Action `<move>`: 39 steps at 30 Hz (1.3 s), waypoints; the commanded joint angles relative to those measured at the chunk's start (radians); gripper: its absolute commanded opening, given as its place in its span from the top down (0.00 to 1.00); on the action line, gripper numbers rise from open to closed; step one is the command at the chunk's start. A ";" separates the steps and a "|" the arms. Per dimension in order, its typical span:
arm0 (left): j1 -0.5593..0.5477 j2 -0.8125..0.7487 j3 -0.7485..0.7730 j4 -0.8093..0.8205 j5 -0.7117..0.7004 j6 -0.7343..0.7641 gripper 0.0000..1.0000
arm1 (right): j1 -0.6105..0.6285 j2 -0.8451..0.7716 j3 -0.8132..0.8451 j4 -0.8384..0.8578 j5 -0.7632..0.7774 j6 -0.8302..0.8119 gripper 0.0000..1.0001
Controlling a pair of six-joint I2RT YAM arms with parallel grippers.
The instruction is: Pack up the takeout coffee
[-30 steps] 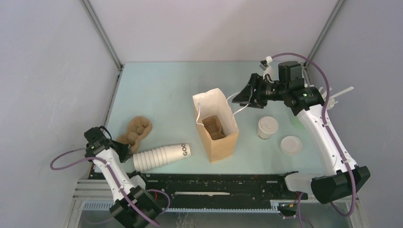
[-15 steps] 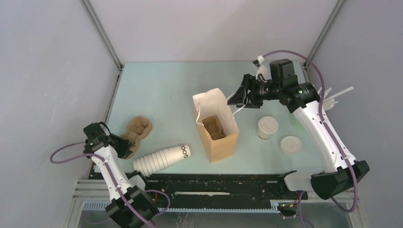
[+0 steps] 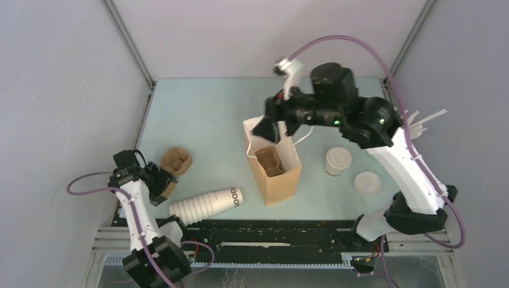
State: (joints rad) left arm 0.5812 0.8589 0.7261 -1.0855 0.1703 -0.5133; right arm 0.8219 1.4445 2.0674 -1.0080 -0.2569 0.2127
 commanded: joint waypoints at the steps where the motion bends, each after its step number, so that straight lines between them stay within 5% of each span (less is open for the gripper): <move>1: -0.066 0.038 0.106 0.022 -0.012 0.038 0.27 | 0.275 0.161 0.183 -0.087 0.201 -0.291 0.20; 5: -0.108 0.081 0.152 0.017 -0.035 0.035 0.27 | 0.457 0.305 0.263 -0.102 0.204 -0.461 0.19; 10: -0.146 0.139 0.194 0.014 -0.033 0.005 0.27 | 0.556 0.407 0.063 0.014 0.138 -0.592 0.15; 20: -0.173 0.175 0.203 0.009 -0.040 0.017 0.28 | 0.530 0.468 -0.374 0.470 0.087 -0.725 0.11; 33: -0.235 0.165 0.235 -0.044 -0.095 0.099 0.27 | 0.446 0.570 -0.457 0.590 -0.165 -0.838 0.08; 39: -0.281 0.150 0.232 -0.051 -0.099 0.132 0.25 | 0.439 0.611 -0.459 0.660 -0.148 -0.818 0.08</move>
State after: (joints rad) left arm 0.3218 1.0374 0.9142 -1.1275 0.0883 -0.4313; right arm 1.2629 2.0415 1.6123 -0.4210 -0.3752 -0.5987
